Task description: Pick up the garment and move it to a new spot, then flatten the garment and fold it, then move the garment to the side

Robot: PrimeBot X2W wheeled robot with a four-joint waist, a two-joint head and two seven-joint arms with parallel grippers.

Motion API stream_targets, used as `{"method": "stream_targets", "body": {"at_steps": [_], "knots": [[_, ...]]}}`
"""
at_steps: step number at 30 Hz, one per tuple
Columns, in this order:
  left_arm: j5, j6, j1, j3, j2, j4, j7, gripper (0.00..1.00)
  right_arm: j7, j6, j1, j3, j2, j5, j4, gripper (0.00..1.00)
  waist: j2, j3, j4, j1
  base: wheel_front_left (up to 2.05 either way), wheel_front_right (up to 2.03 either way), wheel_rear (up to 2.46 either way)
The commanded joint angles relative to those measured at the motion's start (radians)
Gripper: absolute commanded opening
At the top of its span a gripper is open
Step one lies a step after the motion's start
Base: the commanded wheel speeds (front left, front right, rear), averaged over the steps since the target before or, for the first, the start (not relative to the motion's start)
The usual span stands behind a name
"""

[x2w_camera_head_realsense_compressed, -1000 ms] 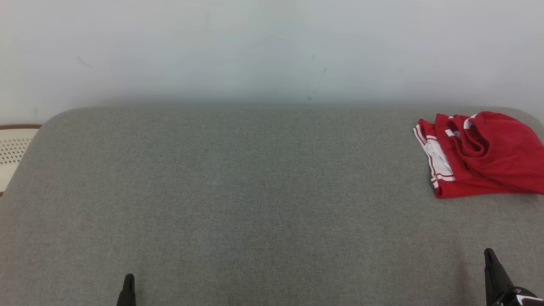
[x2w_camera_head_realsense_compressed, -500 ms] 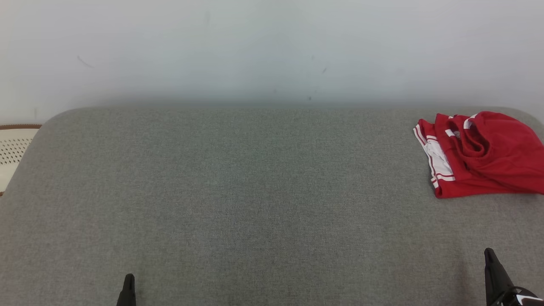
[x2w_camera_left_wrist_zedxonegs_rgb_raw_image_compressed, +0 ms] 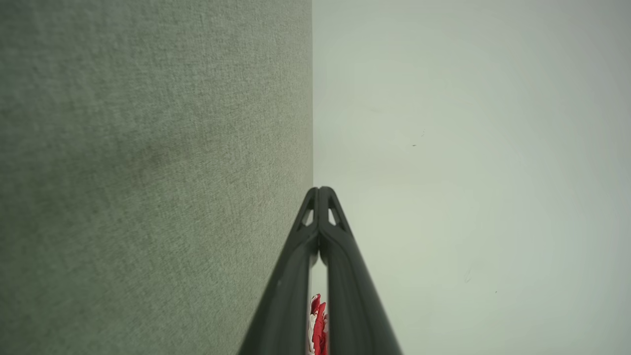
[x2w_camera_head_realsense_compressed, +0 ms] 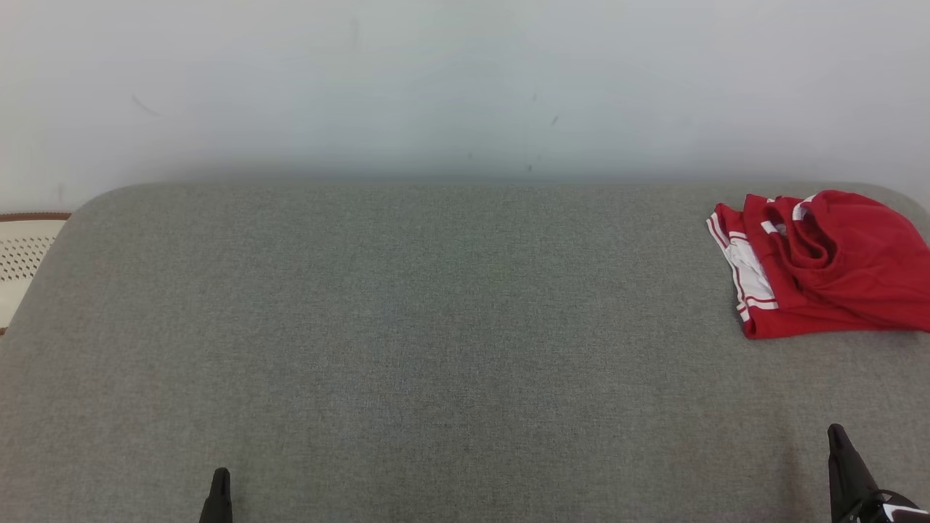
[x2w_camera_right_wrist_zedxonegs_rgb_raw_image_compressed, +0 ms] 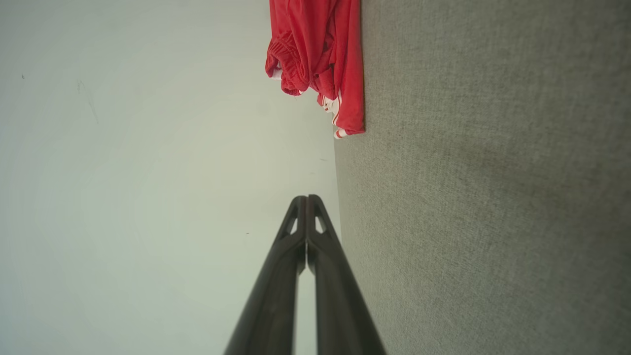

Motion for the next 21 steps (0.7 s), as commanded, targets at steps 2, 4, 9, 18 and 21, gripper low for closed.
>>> {"method": "stream_targets", "body": {"at_steps": [2,4,9,18,21], "knots": [[0.003,-0.003,-0.005,0.002,0.000,0.002,0.003,0.00,0.002,0.000,-0.008,-0.002,0.002,-0.005,0.002,0.00,0.0000,0.000,0.000,0.0000,0.00,0.00,0.00],[0.003,-0.003,-0.005,0.003,0.000,0.002,0.003,0.00,0.003,0.000,-0.008,-0.003,0.002,-0.006,0.002,0.00,0.0000,0.000,0.000,0.0000,0.00,0.00,0.00],[0.003,-0.003,-0.005,0.003,0.000,0.002,0.004,0.00,0.004,0.000,-0.008,-0.004,0.003,-0.005,0.002,0.00,0.0000,0.000,0.000,0.0000,0.00,0.00,0.00],[0.003,-0.003,-0.005,0.003,0.000,0.002,0.004,0.00,0.006,0.000,-0.005,-0.005,0.004,-0.005,0.002,0.00,0.0000,0.000,0.000,0.0000,0.00,0.00,0.00],[0.003,-0.003,-0.005,0.003,-0.001,0.002,0.004,0.00,0.006,0.000,-0.005,-0.006,0.004,-0.006,0.002,0.00,0.0000,0.000,0.000,0.0000,0.00,0.00,0.00]]}}
